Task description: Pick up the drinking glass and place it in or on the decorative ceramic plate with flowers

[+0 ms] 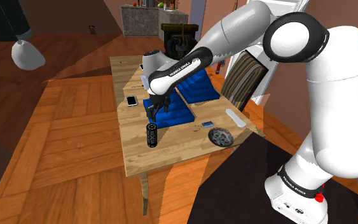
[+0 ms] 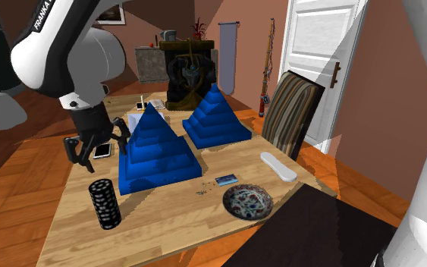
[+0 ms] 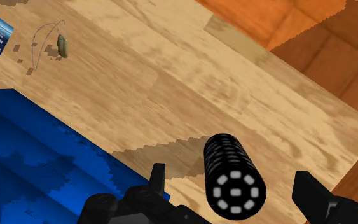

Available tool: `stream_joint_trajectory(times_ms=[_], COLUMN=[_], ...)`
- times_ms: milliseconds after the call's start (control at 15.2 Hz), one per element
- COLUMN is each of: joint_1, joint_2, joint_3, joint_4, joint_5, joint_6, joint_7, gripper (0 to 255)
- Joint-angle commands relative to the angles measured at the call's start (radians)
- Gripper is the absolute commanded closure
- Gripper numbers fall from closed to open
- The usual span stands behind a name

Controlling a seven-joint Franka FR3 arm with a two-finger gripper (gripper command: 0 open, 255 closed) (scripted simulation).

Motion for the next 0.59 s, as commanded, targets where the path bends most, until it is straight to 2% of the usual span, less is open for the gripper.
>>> stream_joint_trajectory(times_ms=[0,330,528], joint_1=[0.013,0.053,0.056], joint_2=[0.085,0.305,0.334], joint_3=[-0.006,-0.017,-0.020], joint_4=[0.089,0.351,0.368], joint_5=[-0.009,-0.021,-0.023], joint_6=[-0.005,-0.051,-0.038], joint_7=[0.003,0.008,0.009], gripper=[0,0,0])
